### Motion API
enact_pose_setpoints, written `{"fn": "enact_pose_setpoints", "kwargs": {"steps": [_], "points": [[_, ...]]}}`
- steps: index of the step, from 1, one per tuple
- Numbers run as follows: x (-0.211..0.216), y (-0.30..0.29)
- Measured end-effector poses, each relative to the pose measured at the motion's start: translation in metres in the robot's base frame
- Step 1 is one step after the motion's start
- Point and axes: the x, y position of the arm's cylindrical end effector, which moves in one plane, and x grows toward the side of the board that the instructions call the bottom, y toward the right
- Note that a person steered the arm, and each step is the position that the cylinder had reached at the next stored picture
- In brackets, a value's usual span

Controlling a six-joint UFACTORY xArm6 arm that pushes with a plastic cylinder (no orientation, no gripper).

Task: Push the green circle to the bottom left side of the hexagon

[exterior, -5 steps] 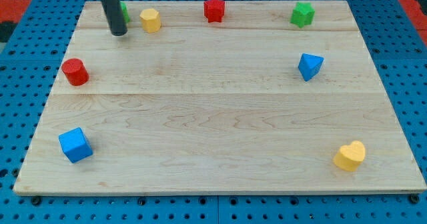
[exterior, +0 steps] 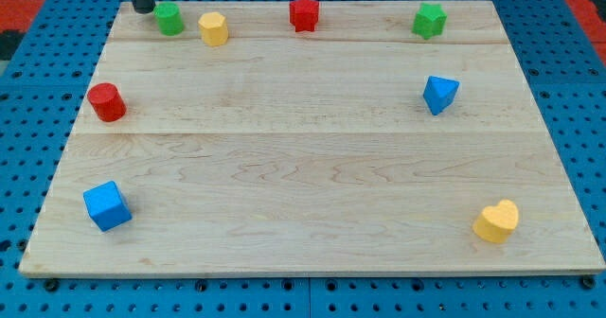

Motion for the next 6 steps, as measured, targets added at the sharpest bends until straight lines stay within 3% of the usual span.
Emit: {"fn": "enact_pose_setpoints", "kwargs": {"steps": [1, 2, 3, 5, 6], "points": [[0.027, 0.020], [0.112, 0.056], [0.144, 0.088], [0.119, 0.020], [0.086, 0.036]]}}
